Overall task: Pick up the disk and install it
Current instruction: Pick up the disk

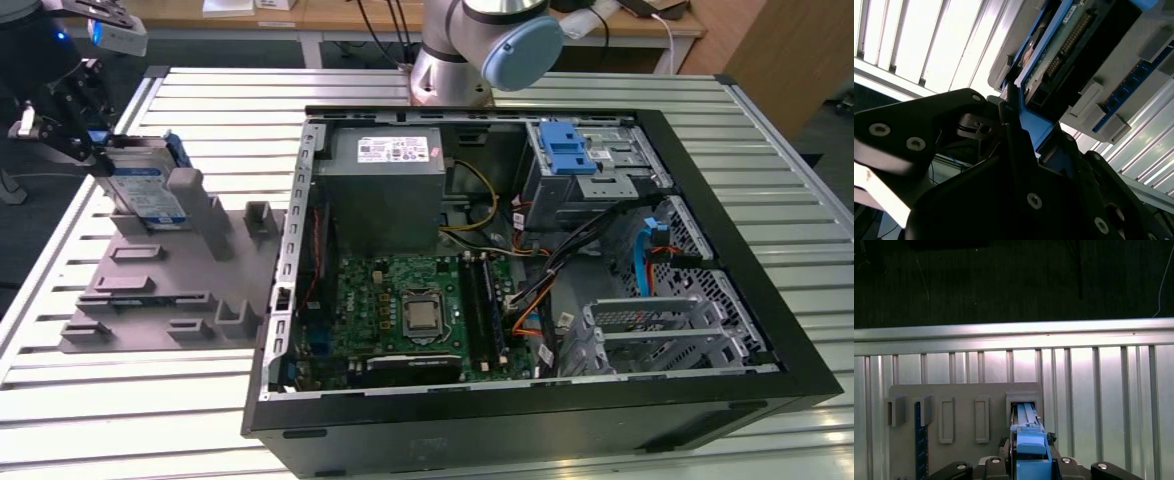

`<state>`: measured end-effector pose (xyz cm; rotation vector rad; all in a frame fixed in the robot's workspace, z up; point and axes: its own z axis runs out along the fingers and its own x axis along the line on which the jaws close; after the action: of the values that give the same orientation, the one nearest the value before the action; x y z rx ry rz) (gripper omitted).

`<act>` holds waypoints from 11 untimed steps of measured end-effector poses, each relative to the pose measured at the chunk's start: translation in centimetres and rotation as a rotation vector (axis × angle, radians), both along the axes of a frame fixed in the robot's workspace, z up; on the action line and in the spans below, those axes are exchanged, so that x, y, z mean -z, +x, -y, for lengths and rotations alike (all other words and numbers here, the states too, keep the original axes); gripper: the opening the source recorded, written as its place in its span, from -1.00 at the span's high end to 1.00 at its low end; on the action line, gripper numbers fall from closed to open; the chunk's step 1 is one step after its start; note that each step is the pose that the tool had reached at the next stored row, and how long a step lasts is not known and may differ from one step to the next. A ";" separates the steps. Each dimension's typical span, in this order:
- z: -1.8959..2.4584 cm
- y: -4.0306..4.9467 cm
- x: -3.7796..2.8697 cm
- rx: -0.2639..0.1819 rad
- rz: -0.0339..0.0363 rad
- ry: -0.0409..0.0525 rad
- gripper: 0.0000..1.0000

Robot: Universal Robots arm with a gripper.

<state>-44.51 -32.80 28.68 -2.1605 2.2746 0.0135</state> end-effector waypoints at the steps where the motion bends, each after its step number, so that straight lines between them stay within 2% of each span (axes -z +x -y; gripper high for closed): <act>1: 0.00 0.00 0.00 0.000 0.0000 0.0000 0.27; 6: 0.00 0.00 -0.04 0.001 -0.0001 0.0000 0.27; 11: 0.00 0.00 -0.46 0.001 0.0000 0.0000 0.27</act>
<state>-44.51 -32.80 29.15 -2.1590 2.2760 0.0135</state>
